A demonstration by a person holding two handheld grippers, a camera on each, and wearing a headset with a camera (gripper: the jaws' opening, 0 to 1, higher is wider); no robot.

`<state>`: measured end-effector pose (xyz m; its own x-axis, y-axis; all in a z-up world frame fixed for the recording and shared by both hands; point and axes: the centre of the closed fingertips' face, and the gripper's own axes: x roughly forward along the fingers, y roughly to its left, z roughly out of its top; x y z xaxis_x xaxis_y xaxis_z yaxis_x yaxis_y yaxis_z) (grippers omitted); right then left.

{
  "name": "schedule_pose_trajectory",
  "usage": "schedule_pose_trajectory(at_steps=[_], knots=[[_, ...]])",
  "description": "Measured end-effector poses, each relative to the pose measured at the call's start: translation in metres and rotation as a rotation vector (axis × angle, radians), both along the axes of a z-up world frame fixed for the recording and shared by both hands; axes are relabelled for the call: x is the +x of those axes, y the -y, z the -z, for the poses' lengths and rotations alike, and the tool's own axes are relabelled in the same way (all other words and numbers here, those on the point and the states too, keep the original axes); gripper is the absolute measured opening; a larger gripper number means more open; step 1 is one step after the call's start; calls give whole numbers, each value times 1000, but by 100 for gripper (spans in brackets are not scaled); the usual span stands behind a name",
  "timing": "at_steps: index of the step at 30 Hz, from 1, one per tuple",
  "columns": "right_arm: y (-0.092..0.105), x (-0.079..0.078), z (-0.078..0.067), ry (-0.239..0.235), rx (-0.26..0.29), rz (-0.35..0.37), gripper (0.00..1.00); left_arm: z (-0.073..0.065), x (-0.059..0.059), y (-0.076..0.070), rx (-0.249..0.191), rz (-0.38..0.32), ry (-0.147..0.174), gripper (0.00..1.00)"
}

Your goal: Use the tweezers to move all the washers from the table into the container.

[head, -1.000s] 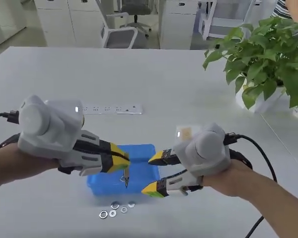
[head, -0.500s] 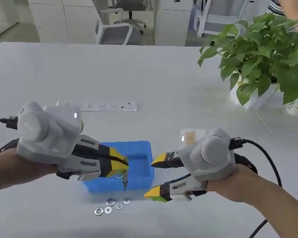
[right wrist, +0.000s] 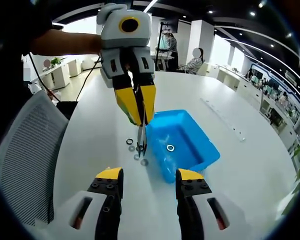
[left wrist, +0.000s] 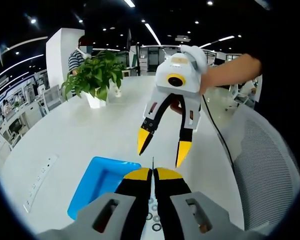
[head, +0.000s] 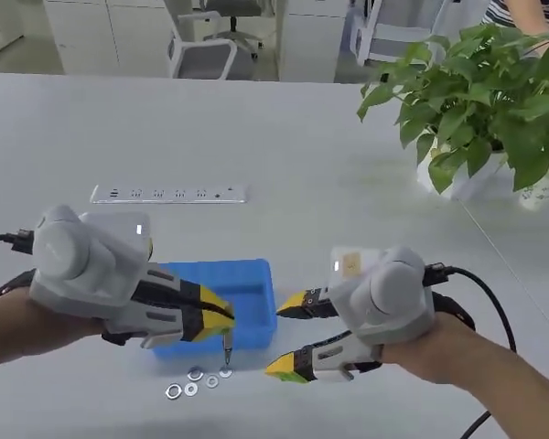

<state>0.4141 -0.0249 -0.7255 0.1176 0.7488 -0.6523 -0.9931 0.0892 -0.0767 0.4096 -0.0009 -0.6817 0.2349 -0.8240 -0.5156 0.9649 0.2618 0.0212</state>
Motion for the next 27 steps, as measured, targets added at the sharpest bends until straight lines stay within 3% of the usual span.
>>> schedule_pose_trajectory(at_steps=[27], knots=[[-2,-5,13,-27,-12,2,42,26,2,-4,2,-1,-36,6]])
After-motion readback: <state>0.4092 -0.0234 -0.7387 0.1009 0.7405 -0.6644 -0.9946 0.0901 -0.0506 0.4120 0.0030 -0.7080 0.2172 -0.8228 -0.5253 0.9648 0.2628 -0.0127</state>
